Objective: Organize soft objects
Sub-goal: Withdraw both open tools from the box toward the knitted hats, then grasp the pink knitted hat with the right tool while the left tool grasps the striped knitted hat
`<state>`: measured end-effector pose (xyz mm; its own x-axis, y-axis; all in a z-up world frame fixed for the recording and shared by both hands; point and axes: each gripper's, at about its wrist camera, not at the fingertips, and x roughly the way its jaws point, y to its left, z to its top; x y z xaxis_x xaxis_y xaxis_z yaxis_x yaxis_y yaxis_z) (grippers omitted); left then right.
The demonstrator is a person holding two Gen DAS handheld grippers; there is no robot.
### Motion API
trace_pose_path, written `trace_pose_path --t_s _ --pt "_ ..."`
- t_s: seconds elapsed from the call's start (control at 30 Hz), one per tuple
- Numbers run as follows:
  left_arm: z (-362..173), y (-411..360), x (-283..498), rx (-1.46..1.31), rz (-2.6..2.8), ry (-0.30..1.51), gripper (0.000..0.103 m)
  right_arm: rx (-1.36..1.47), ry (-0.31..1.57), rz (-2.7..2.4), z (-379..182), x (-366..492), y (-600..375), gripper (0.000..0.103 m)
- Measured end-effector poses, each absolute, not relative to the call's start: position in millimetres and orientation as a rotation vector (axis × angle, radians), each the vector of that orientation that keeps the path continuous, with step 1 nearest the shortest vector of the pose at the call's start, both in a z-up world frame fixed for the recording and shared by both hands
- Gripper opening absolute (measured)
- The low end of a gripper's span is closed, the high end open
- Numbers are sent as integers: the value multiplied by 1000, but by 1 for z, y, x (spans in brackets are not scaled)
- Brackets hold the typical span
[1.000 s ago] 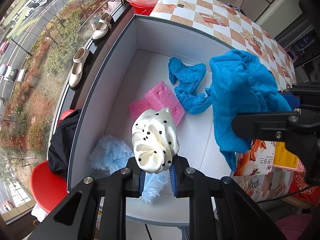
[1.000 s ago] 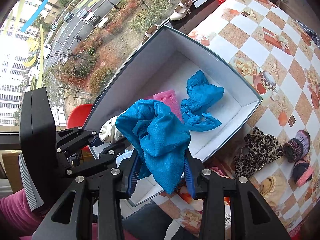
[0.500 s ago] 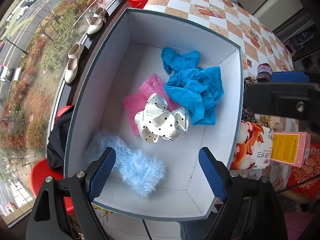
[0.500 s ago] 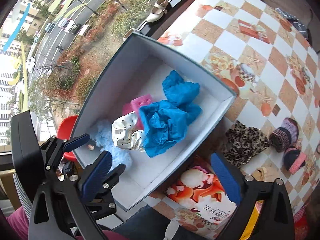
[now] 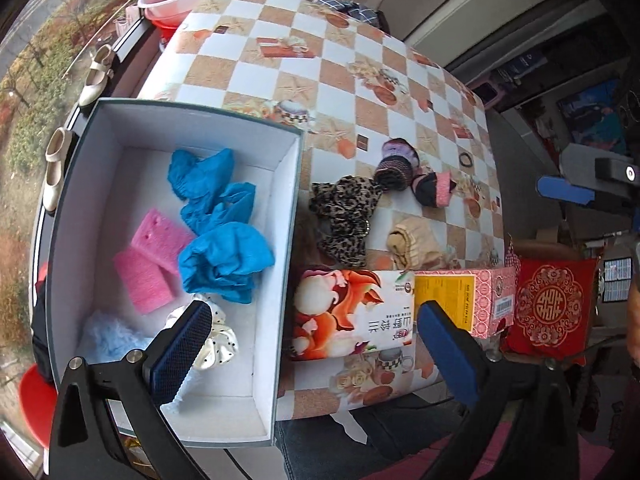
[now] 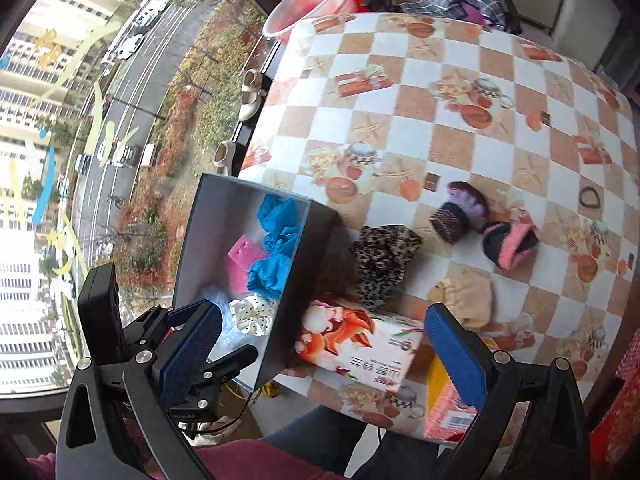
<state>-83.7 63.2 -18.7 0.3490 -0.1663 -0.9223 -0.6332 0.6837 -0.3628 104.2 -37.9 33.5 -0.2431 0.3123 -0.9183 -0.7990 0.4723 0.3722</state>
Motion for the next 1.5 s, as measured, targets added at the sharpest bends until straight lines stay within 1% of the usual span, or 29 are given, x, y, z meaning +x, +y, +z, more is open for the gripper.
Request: trace_pose_path --t_s 0.07,0.17,0.27,0.4,0.57,0.87,1.07,1.2,1.27,1.3,1.33,1.37,1.4,1.5 --pt "-18 54 -69 -766 318 1228 103 -420 1465 1038 37 132 -61 102" --pt "-22 42 -48 -714 298 1270 103 -404 1479 908 25 172 -91 102" --pt "-26 32 -25 -665 295 1306 103 -402 1525 806 1 203 -114 102" --pt "-38 25 12 -595 302 1365 103 -432 1606 766 -39 221 -130 102" --pt "-60 24 54 -577 320 1426 102 -531 1629 764 -83 231 -125 102" --pt "-84 38 122 -507 398 1447 102 -514 1621 785 -141 262 -76 102" --pt "-107 43 145 -491 445 1485 102 -464 1655 804 -177 275 -54 102" --pt "-119 41 162 -432 467 1501 102 -432 1668 814 -189 280 -55 102" --pt "-126 37 171 -393 465 1520 102 -430 1665 820 -191 282 -59 91" --pt "-127 35 174 -380 464 1520 102 -419 1662 823 -190 284 -63 81" --pt "-129 33 177 -373 461 1520 102 -424 1646 831 -187 286 -65 64" --pt "-131 32 180 -370 458 1522 102 -429 1635 851 -185 289 -71 55" --pt "-133 31 183 -368 455 1524 102 -415 1643 874 -184 295 -77 43" --pt "-142 29 194 -361 444 1530 102 -363 1661 868 -182 309 -98 43"
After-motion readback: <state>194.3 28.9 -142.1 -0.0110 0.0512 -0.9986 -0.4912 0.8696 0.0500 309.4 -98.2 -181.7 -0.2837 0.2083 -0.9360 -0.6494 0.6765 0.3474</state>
